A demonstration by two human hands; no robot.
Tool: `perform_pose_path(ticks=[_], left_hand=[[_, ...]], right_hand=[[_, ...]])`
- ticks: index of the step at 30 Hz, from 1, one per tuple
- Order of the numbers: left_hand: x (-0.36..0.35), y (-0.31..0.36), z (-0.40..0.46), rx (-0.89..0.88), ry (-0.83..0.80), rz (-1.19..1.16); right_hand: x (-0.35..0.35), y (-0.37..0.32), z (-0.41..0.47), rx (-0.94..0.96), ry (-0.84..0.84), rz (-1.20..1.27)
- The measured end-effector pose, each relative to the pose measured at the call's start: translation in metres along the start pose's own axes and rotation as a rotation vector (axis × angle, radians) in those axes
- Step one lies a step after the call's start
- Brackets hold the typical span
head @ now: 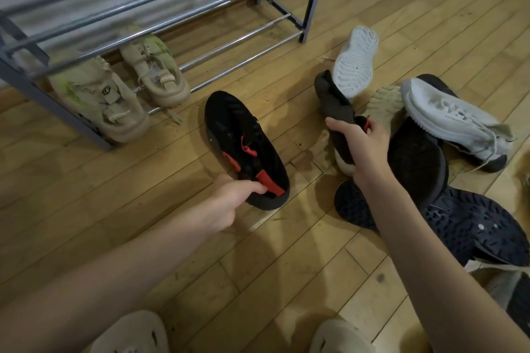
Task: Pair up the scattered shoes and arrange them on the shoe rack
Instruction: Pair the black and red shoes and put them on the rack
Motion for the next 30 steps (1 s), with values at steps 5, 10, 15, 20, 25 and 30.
perform_pose_path(ticks=[5, 10, 15, 20, 25, 30], left_hand=[[0.027, 0.009, 0.0, -0.016, 0.02, -0.054], [0.051, 0.008, -0.001, -0.017, 0.058, -0.142], [0.063, 0.035, -0.005, -0.141, 0.14, -0.117], [0.067, 0.099, 0.021, -0.246, 0.168, -0.18], [0.073, 0.149, 0.047, -0.288, 0.25, -0.207], [0.072, 0.165, 0.074, -0.301, 0.323, -0.241]], right_hand=[[-0.013, 0.034, -0.026, -0.205, -0.109, 0.29], [-0.021, 0.035, -0.049, -0.047, -0.132, 0.208], [-0.03, 0.0, -0.043, 0.215, -0.172, 0.047], [-0.062, -0.042, -0.019, 0.398, -0.199, -0.139], [-0.113, -0.075, 0.027, 0.509, -0.19, -0.309], [-0.163, -0.106, 0.077, 0.61, -0.211, -0.444]])
Point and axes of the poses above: each hand's wrist, its own z-axis towards the middle knuckle, its own x-axis out of the back of the hand, y = z × x, the point moved 10 cm from there along z, towards the middle knuckle, and after that the axes turned 6 degrees about z, right-handed, at the moved point
